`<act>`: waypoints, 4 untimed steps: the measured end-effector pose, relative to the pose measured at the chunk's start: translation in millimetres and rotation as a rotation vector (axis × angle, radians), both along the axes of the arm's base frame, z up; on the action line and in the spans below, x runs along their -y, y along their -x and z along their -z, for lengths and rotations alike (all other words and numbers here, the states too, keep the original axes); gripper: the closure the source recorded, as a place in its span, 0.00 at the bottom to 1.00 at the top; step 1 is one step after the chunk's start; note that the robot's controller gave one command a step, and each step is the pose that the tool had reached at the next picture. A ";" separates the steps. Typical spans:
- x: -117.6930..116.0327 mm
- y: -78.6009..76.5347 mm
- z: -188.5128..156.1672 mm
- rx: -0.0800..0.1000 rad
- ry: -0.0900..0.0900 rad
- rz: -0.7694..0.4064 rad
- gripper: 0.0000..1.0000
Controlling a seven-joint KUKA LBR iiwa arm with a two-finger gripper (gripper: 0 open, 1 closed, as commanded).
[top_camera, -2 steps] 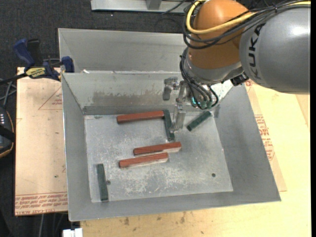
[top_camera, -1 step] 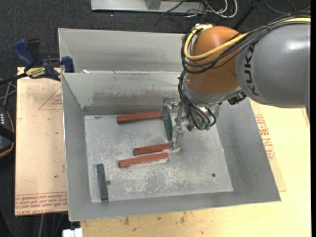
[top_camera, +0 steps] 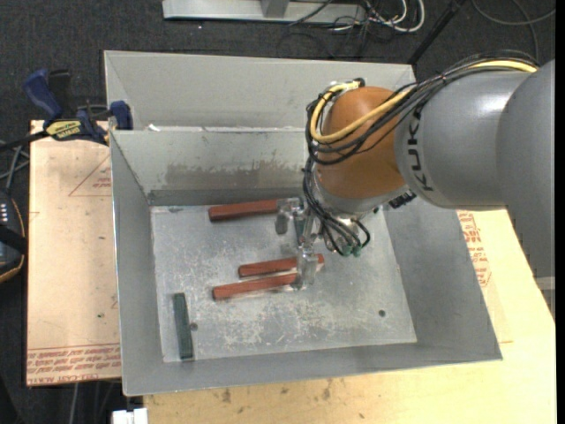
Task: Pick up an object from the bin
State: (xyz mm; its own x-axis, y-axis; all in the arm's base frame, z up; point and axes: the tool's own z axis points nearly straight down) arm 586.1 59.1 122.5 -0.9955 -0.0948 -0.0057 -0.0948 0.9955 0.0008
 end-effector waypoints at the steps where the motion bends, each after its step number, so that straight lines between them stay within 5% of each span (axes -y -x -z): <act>1: 5.1 37.8 48.0 -0.005 0.000 -0.018 1.00; 2: 5.2 37.8 48.0 -0.005 0.000 -0.018 1.00; 3: 36.0 17.2 -63.6 -0.003 0.001 -0.031 1.00; 4: 35.9 17.2 -63.6 -0.003 0.000 -0.031 1.00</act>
Offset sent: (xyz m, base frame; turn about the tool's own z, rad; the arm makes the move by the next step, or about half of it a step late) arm 0.0000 0.0000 0.0000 0.0000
